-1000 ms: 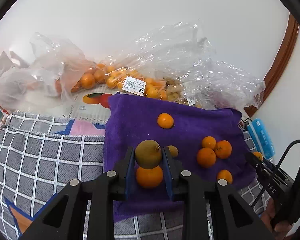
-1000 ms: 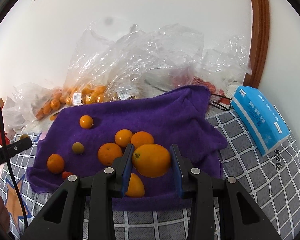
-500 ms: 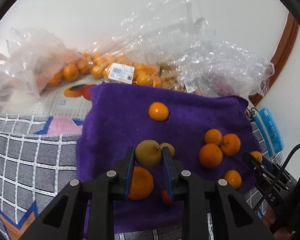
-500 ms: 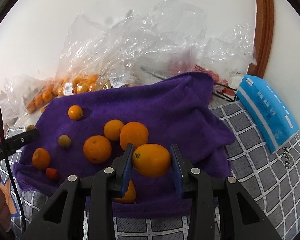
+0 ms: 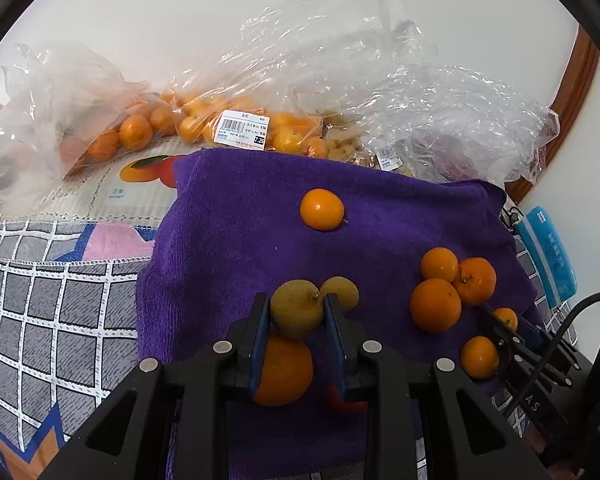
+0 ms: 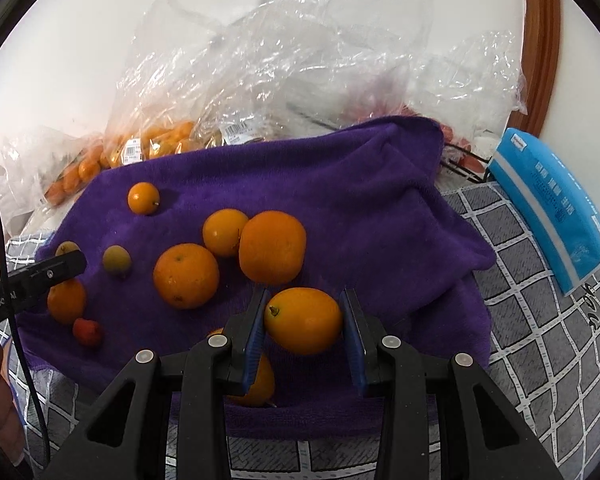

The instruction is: Organize fruits

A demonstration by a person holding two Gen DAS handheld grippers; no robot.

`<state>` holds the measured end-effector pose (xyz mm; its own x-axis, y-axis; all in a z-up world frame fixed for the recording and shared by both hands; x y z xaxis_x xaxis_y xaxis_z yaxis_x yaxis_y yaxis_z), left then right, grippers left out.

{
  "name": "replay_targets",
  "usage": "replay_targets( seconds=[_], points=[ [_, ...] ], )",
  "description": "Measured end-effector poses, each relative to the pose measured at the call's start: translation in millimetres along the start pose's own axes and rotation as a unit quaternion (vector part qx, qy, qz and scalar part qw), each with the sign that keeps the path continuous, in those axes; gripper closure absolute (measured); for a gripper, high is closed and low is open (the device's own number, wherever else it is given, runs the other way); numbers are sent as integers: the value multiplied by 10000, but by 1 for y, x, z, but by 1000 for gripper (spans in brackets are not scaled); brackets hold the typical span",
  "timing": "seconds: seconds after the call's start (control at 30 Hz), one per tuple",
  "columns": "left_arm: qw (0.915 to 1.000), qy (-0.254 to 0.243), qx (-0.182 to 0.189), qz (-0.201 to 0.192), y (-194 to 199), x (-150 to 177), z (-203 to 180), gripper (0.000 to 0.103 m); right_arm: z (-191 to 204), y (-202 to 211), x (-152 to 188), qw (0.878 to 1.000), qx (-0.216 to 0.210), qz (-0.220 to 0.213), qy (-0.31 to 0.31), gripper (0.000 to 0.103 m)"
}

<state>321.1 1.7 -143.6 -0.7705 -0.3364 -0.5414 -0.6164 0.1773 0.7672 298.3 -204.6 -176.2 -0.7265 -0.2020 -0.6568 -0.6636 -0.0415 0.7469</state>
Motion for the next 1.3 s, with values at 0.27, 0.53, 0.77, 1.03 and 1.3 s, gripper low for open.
replay_targets(
  seconds=[0.27,0.53,0.77,1.03,1.3],
  points=[
    [10000,2,-53,20,-6,-2,-1,77,-3,-3,2,9999,-53,2,-94,67],
    [9998,-78,-201,-57,-9,-1,-3,76,-3,-3,3,9999,-98,-45,-59,64],
    [9996,-109,-259,-42,3,2,-3,70,-2,5,3,10000,-3,6,-6,55],
    [9996,-143,-186,-164,46,18,3,58,-1,46,3,9997,102,-81,-190,46],
    [9991,-148,-199,-350,105,50,5,51,11,118,10,9992,169,-256,-256,35]
  ],
)
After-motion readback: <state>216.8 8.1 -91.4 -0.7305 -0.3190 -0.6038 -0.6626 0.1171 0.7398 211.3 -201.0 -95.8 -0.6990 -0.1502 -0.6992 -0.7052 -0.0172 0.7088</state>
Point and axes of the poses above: each gripper's, at about its wrist camera, not at the fingertips, and y roughly against the way its jaws point, z to its left, x to its underside, the point moved 2 cm from there along -y, roughly the way its jaws point, and after that the axes turned 14 degrees about y, right-handed, at the moved point
